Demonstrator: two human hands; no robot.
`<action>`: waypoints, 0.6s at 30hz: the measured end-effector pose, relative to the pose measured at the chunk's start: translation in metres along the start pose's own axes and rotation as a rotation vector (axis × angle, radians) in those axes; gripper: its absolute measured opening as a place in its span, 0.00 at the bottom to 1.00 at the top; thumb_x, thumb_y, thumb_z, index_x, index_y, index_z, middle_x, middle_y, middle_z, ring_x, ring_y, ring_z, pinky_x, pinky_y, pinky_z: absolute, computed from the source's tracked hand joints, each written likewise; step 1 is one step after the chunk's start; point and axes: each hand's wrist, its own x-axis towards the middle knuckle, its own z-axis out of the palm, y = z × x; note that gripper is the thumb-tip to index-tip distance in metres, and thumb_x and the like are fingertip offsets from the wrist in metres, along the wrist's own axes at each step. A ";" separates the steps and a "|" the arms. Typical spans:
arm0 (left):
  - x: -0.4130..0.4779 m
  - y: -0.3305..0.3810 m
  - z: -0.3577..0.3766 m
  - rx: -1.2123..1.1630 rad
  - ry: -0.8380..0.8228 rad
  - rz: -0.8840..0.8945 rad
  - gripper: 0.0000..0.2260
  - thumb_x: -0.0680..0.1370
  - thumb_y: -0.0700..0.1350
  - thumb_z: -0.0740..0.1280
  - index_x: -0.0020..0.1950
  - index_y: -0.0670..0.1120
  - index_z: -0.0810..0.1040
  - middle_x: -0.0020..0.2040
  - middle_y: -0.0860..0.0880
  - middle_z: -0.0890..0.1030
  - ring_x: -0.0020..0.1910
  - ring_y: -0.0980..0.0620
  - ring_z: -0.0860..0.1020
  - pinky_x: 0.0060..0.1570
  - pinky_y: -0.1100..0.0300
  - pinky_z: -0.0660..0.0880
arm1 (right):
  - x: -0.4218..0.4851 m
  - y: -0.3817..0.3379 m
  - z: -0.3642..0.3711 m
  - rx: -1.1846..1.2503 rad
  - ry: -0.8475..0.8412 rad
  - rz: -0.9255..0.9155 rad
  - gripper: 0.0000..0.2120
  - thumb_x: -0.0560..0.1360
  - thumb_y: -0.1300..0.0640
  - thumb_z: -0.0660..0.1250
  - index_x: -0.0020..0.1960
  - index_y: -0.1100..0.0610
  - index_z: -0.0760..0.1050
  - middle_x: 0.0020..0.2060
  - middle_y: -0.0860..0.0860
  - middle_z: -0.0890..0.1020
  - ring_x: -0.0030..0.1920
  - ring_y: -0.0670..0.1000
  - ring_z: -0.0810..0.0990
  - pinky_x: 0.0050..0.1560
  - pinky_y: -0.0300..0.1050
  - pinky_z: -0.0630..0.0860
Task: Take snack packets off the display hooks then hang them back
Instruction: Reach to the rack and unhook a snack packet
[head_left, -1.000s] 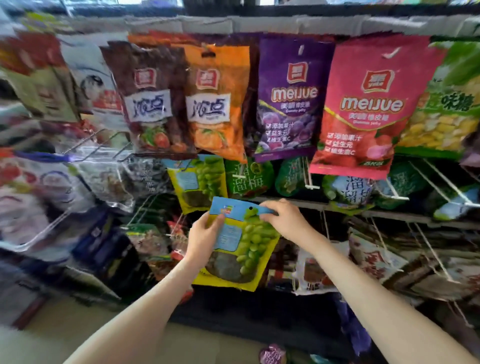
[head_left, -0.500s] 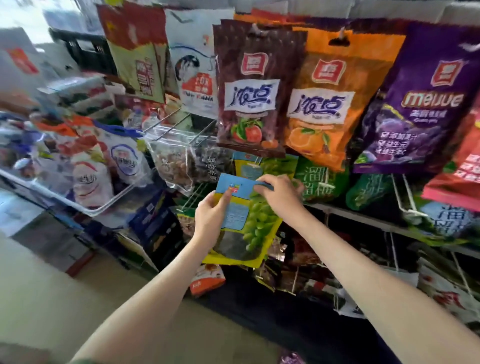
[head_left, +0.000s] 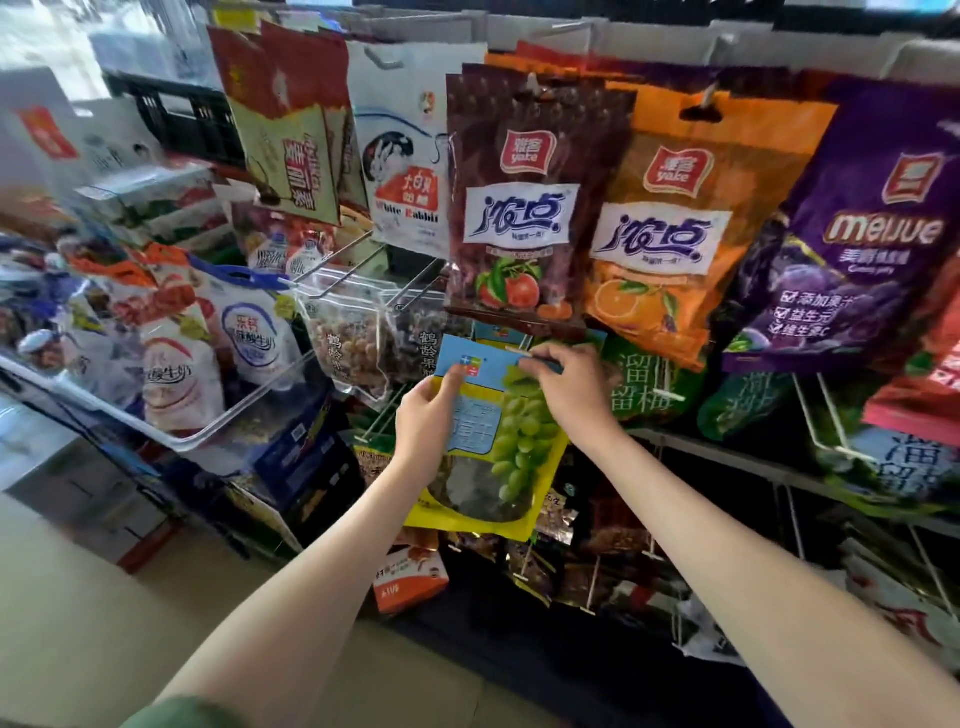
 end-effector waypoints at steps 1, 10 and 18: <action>0.002 0.001 -0.001 0.015 0.008 0.007 0.18 0.73 0.62 0.66 0.43 0.47 0.81 0.42 0.46 0.84 0.42 0.45 0.83 0.47 0.43 0.79 | 0.002 0.001 0.001 -0.006 -0.008 0.004 0.06 0.75 0.48 0.65 0.47 0.49 0.79 0.38 0.39 0.63 0.51 0.47 0.60 0.59 0.49 0.55; 0.008 -0.003 0.000 0.080 -0.012 0.011 0.20 0.75 0.62 0.63 0.47 0.45 0.80 0.43 0.46 0.84 0.42 0.47 0.83 0.46 0.47 0.79 | 0.017 0.011 0.016 0.020 -0.024 0.015 0.10 0.77 0.48 0.63 0.53 0.51 0.78 0.46 0.48 0.70 0.64 0.57 0.66 0.67 0.57 0.56; 0.022 0.008 0.009 0.261 0.019 0.034 0.25 0.76 0.64 0.60 0.48 0.41 0.79 0.37 0.46 0.79 0.35 0.49 0.75 0.36 0.56 0.68 | 0.023 0.015 0.015 -0.024 0.009 0.025 0.13 0.78 0.48 0.61 0.54 0.54 0.77 0.53 0.56 0.75 0.64 0.58 0.68 0.65 0.62 0.60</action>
